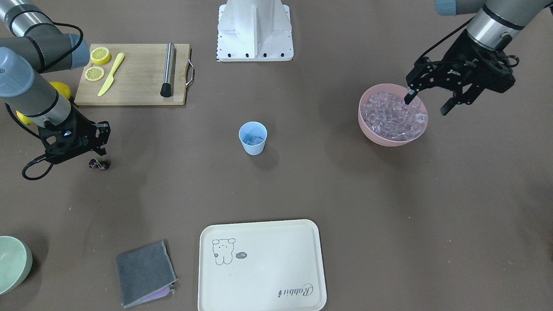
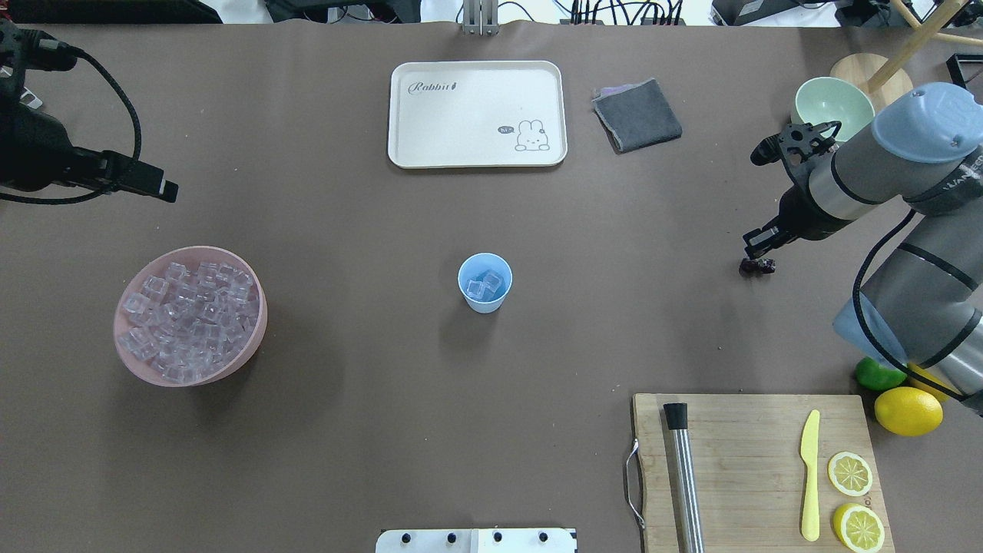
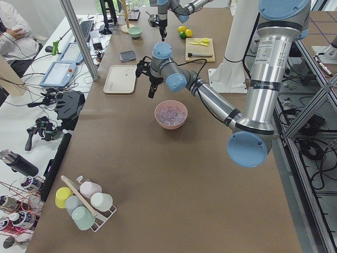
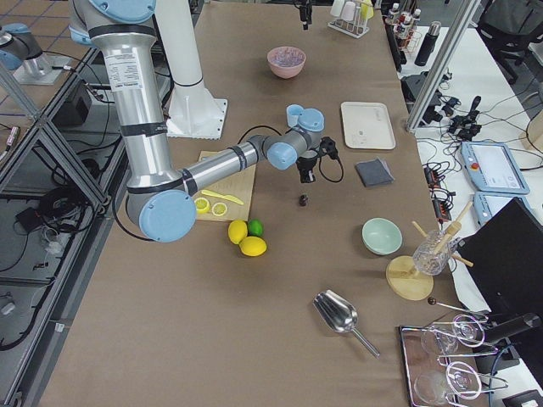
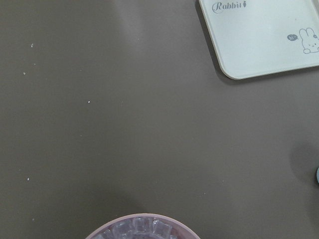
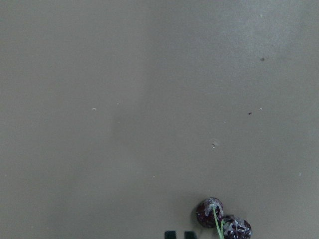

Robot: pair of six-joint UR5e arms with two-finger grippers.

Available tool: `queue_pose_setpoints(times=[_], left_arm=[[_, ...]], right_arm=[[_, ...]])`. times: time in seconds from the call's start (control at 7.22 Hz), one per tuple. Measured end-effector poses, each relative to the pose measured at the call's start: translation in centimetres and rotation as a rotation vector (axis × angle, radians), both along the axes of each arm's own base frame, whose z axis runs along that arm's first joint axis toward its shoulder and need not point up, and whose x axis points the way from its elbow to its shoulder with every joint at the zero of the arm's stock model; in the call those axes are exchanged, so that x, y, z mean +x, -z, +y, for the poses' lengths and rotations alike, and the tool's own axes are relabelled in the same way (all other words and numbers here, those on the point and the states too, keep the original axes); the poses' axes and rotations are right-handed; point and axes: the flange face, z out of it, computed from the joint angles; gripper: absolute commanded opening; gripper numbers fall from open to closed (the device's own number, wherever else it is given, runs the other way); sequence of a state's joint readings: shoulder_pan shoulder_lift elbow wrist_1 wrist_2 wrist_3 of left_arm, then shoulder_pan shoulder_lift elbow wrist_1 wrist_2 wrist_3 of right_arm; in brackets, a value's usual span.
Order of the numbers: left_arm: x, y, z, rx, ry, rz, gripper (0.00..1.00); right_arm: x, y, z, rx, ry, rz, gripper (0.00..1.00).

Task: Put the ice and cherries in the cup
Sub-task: 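Lower the right gripper onto the dark cherries and grasp their stems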

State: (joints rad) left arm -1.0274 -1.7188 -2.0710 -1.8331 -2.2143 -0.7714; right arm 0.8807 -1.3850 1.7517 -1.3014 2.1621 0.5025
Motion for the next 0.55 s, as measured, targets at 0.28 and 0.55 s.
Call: queue_pose_setpoints(times=[0.28,0.55], left_arm=[[-0.5,0.0,-0.1,0.002,0.002,0.002,0.97],[-0.6,0.1,0.0,0.005,0.004,0.003,0.97]], right_arm=[[-0.3,-1.3,0.0,-0.014,-0.008,0.030,0.71],[-0.8,-2.1,-0.1,-0.024,-0.006,0.043,0.64]])
